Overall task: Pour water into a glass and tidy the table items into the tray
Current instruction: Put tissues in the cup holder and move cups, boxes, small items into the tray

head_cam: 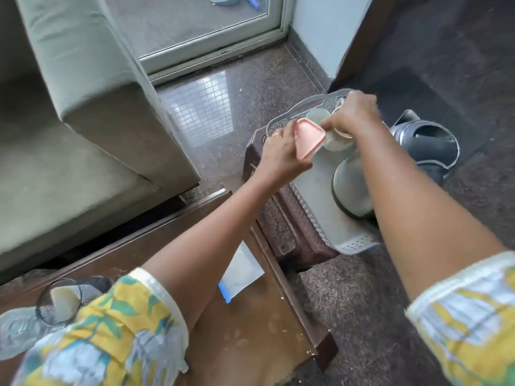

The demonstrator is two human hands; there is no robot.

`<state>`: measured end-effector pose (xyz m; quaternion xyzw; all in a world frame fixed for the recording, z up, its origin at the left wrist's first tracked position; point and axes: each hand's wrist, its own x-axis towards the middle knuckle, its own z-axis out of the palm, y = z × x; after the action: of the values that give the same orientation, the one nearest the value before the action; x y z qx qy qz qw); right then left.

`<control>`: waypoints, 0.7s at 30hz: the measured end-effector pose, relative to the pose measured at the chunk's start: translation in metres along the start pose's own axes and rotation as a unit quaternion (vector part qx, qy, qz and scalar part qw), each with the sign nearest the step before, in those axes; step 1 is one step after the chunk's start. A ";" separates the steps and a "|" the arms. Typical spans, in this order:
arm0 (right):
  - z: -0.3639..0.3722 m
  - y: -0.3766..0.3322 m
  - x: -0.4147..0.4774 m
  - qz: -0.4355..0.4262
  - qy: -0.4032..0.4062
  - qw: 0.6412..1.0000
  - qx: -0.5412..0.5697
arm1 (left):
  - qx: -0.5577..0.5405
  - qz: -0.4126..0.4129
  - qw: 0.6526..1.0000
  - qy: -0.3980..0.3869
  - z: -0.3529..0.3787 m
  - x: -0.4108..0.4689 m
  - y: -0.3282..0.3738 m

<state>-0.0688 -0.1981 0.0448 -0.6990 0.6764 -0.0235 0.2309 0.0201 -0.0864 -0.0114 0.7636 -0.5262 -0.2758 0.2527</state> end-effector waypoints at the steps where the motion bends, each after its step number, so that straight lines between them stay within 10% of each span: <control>1: 0.004 0.003 0.011 0.004 -0.018 1.000 -0.010 | 0.025 0.004 1.000 -0.012 0.005 0.008 0.004; 21: 0.028 0.014 0.073 0.067 -0.131 0.979 -0.138 | 0.272 0.021 0.950 -0.149 0.054 0.055 -0.006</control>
<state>-0.0665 -0.2593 -0.0057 -0.6743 0.6821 0.1774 0.2204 0.0034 -0.1414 -0.0625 0.7422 -0.6290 -0.2278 -0.0400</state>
